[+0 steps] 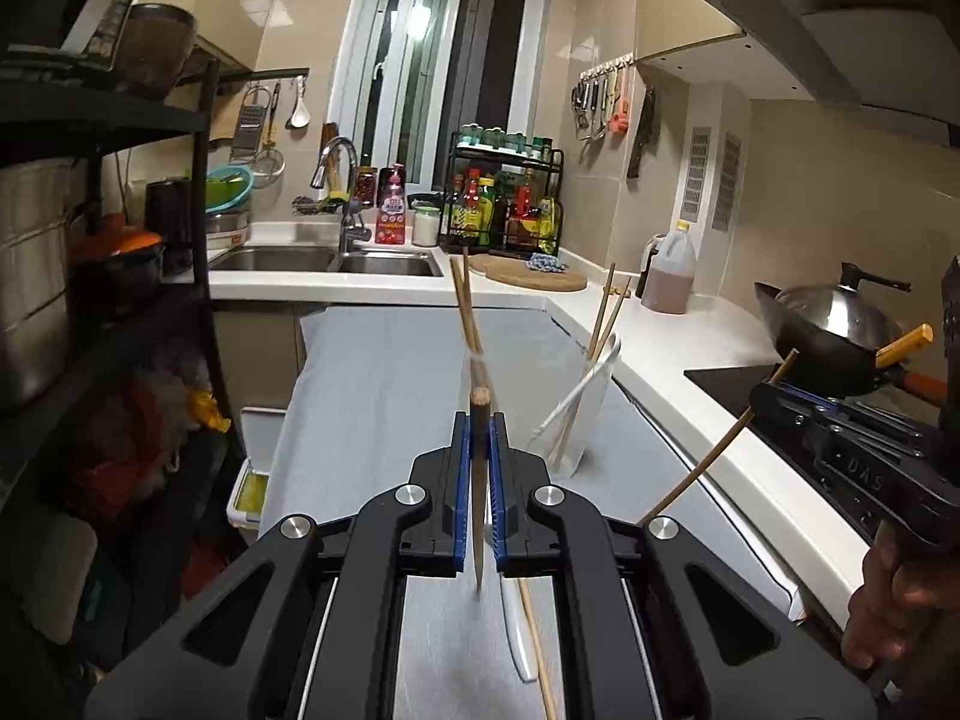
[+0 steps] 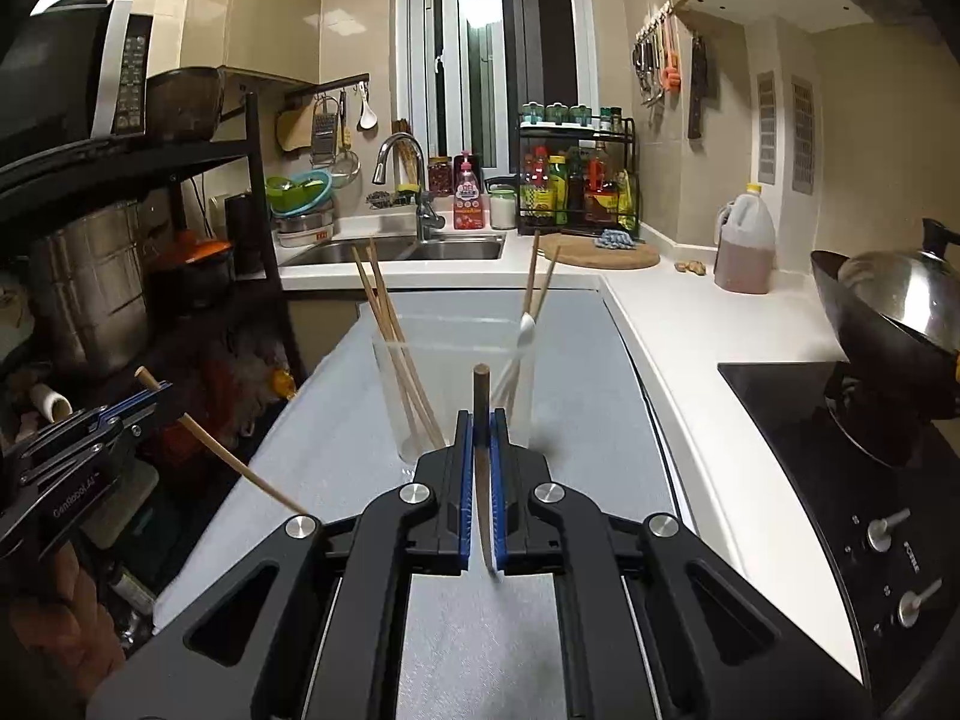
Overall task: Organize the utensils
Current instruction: 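Lift both held chopsticks upright and carry them over the clear container, then open both tools to release the chopsticks into the container, then grasp the last chopstick with the right tool while the left tool approaches the fork, then close the left tool on the white fork handle while the right tool holds the chopstick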
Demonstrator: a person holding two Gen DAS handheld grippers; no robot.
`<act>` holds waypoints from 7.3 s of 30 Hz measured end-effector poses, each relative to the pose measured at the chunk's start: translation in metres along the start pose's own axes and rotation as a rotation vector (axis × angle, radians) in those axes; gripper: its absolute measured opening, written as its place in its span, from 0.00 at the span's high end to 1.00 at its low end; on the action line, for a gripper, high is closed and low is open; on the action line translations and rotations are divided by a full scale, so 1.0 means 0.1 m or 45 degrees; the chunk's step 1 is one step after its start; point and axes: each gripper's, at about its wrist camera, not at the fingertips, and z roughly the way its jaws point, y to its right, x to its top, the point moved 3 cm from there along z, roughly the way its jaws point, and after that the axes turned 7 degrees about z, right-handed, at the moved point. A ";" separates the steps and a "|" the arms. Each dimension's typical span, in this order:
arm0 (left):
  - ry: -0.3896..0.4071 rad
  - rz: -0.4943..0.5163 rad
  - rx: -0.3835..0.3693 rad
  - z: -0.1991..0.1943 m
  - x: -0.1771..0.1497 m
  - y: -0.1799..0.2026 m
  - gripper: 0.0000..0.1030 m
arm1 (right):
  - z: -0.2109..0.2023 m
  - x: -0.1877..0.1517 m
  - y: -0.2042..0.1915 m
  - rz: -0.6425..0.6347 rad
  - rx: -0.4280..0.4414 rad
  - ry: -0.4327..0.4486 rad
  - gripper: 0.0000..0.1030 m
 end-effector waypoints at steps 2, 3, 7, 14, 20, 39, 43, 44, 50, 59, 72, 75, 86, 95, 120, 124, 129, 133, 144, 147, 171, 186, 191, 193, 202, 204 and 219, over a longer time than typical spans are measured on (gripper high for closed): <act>-0.001 0.017 -0.001 0.01 0.14 0.01 0.94 | 0.03 0.12 0.00 0.016 0.006 -0.009 0.95; -0.004 0.022 -0.004 0.02 0.21 0.00 0.94 | 0.05 0.18 0.00 0.025 0.009 -0.012 0.95; -0.032 0.004 -0.028 0.05 0.50 -0.06 0.94 | 0.09 0.44 0.02 0.056 0.034 -0.030 0.95; -0.022 -0.007 -0.076 0.13 1.04 -0.11 0.94 | 0.05 1.01 -0.03 0.057 0.078 0.051 0.95; 0.064 0.047 -0.082 0.29 1.59 -0.01 0.94 | 0.17 1.48 -0.06 0.055 0.092 0.142 0.95; -0.115 0.103 -0.093 1.73 1.20 0.05 0.94 | 1.31 1.04 0.12 0.035 0.098 -0.032 0.95; -0.164 0.086 -0.119 1.79 1.06 0.04 0.94 | 1.39 0.94 0.12 0.025 0.104 -0.082 0.93; -0.172 0.080 -0.124 1.78 1.06 0.04 0.93 | 1.39 0.93 0.12 0.023 0.099 -0.092 0.91; -0.078 0.044 -0.139 1.34 1.21 -0.07 0.75 | 1.13 0.96 0.16 0.012 0.050 -0.047 0.73; 0.020 -0.030 -0.068 0.43 0.93 -0.26 0.75 | 0.35 0.77 0.11 0.016 0.069 0.104 0.73; -0.091 -0.088 0.081 0.02 -0.54 -0.38 0.76 | 0.15 -0.79 -0.11 0.070 0.065 -0.043 0.96; -0.117 -0.115 0.104 0.03 -0.84 -0.44 0.76 | 0.22 -1.11 -0.20 0.058 0.065 -0.093 0.96; -0.154 -0.186 0.172 0.02 -1.03 -0.67 0.76 | 0.55 -1.77 -0.52 0.024 0.099 -0.313 0.89; -0.144 -0.204 0.168 0.00 -1.05 -0.68 0.76 | 0.63 -1.94 -0.68 -0.045 0.091 -0.374 0.83; -0.186 -0.175 0.099 0.14 -1.13 -0.48 0.76 | 0.61 -1.93 -0.38 0.013 -0.010 -0.428 0.94; -0.219 -0.156 0.041 0.25 -1.21 -0.29 0.76 | 0.58 -1.92 -0.26 0.007 -0.032 -0.401 0.94; -0.249 -0.112 -0.044 0.43 -1.27 0.04 0.76 | 0.55 -1.90 -0.04 0.029 -0.082 -0.374 0.94; -0.301 -0.083 -0.093 0.60 -1.35 0.28 0.70 | 0.55 -1.87 0.17 0.069 -0.132 -0.352 0.94; -0.410 0.069 0.001 0.84 -1.53 0.62 0.63 | 0.60 -1.85 0.35 0.105 -0.120 -0.348 0.90; -0.432 0.064 0.029 0.87 -1.59 0.59 0.66 | 0.60 -1.85 0.32 0.082 -0.129 -0.338 0.89; -0.388 0.027 0.105 0.64 -1.69 0.19 0.82 | 0.66 -1.84 0.22 0.018 -0.094 -0.302 0.89; -0.378 0.051 0.128 0.61 -1.70 0.19 0.82 | 0.66 -1.83 0.24 0.028 -0.097 -0.290 0.93; -0.376 0.055 0.129 0.63 -1.69 0.21 0.82 | 0.66 -1.83 0.23 0.021 -0.102 -0.284 0.93; -0.377 0.058 0.129 0.63 -1.69 0.22 0.82 | 0.66 -1.84 0.22 0.013 -0.106 -0.281 0.93; -0.378 0.055 0.130 0.63 -1.68 0.24 0.83 | 0.65 -1.80 0.22 0.023 -0.098 -0.295 0.94; -0.365 0.058 0.132 0.61 -1.66 0.24 0.83 | 0.62 -1.79 0.20 0.015 -0.097 -0.284 0.94; -0.241 0.068 0.117 0.35 -1.47 0.27 0.83 | 0.24 -1.50 0.05 -0.056 -0.090 -0.156 0.94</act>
